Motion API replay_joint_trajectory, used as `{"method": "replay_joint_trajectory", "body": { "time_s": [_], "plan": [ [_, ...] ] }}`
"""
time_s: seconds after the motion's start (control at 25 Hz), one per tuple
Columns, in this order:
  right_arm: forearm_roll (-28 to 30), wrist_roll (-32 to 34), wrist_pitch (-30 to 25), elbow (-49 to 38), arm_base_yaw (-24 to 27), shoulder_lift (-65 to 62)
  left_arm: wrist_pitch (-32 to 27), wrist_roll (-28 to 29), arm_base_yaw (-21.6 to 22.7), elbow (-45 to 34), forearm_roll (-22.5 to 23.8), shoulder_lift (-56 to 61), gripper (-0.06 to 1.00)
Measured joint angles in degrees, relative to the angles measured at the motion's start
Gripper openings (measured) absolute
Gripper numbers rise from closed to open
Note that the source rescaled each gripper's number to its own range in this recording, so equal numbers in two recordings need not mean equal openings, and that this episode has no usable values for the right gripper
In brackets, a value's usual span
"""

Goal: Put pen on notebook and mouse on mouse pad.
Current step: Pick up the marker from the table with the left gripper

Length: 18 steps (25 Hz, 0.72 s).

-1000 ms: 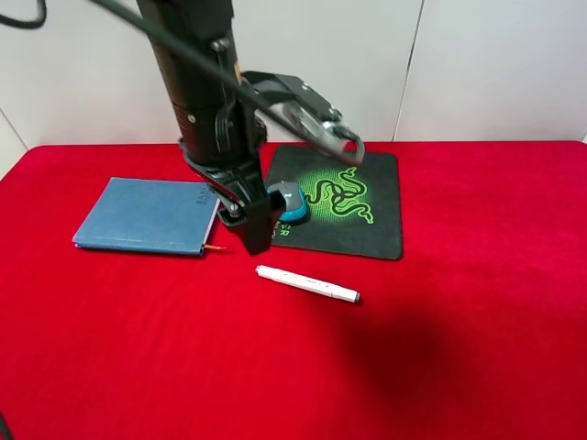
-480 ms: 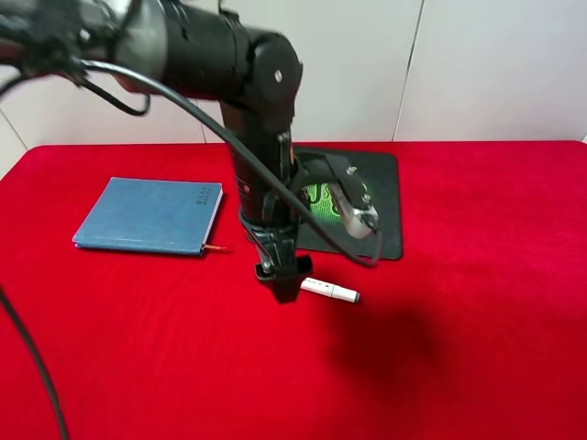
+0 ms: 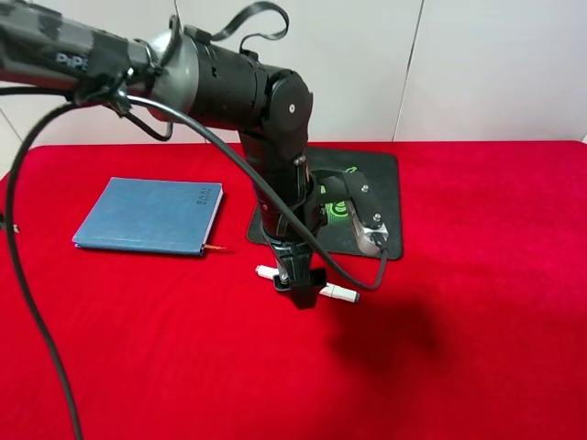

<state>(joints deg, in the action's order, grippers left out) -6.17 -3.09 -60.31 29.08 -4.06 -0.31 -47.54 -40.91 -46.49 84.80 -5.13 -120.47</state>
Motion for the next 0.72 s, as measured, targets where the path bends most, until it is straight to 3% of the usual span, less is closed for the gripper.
{"method": "replay_joint_trajectory", "body": {
  "time_s": [0.72],
  "plan": [
    [0.0,0.0,0.0,0.0,0.0,0.0,4.2,-0.1,0.0,0.1,0.0,-4.8,0.99]
  ]
}}
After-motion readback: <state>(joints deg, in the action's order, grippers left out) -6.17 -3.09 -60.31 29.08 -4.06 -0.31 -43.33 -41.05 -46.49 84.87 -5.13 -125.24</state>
